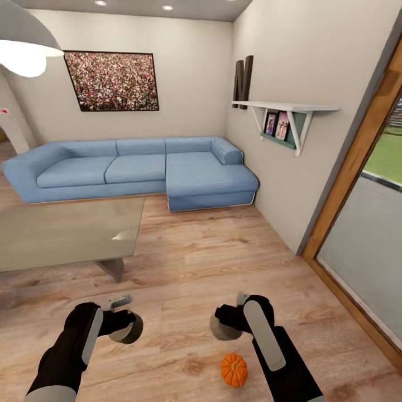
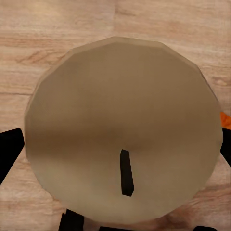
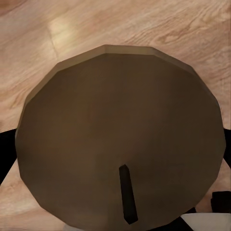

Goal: Place each of the two pumpkins and all three candles from the living room inside a cabinet in the living room (use any cabinet), then make sure every cabinet is closed, and position the cauldron so it is next to a table in the living room.

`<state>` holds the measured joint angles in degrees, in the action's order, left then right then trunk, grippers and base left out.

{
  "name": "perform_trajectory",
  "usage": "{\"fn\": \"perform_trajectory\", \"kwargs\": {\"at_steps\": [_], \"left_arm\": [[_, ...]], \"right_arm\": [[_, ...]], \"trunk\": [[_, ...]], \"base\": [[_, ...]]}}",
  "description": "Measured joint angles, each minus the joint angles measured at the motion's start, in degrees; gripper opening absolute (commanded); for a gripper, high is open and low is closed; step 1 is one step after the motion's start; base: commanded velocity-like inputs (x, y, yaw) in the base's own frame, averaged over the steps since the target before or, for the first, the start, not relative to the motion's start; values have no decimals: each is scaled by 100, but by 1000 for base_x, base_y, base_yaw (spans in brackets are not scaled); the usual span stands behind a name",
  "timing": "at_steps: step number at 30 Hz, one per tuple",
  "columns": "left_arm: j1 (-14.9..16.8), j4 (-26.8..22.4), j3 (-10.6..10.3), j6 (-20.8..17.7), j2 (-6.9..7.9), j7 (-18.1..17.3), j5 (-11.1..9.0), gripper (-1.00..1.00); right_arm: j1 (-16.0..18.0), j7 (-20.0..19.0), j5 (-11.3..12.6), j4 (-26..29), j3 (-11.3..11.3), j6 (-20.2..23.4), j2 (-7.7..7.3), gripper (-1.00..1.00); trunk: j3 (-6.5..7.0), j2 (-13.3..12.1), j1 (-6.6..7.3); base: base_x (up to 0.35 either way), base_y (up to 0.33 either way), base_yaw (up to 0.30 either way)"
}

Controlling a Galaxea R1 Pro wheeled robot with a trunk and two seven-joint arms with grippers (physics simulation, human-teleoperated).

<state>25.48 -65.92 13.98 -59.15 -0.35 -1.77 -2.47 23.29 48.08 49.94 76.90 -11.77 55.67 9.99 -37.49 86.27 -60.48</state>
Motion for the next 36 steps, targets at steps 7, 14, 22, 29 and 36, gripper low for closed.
{"fn": "perform_trajectory", "kwargs": {"at_steps": [7, 14, 22, 29, 36], "left_arm": [[0, 0, 0, 2, 0, 0, 0, -100], [0, 0, 0, 4, 0, 0, 0, -100], [0, 0, 0, 3, 2, 0, -2, -100], [0, 0, 0, 0, 2, 0, 2, -100], [0, 0, 0, 0, 2, 0, 0, -100]], "right_arm": [[0, 0, 0, 0, 0, 3, 0, -100], [0, 0, 0, 0, 0, 3, 0, -100], [0, 0, -1, 0, 0, 4, 0, -100], [0, 0, 0, 0, 0, 3, 0, -100], [-2, 0, 0, 0, -4, 4, 0, -100]], "trunk": [[0, 0, 0], [0, 0, 0], [0, 0, 0], [0, 0, 0], [0, 0, 0]], "base": [[0, 0, 288], [0, 0, 288], [-9, 0, 288], [-53, 0, 288], [-3, 0, 288]]}}
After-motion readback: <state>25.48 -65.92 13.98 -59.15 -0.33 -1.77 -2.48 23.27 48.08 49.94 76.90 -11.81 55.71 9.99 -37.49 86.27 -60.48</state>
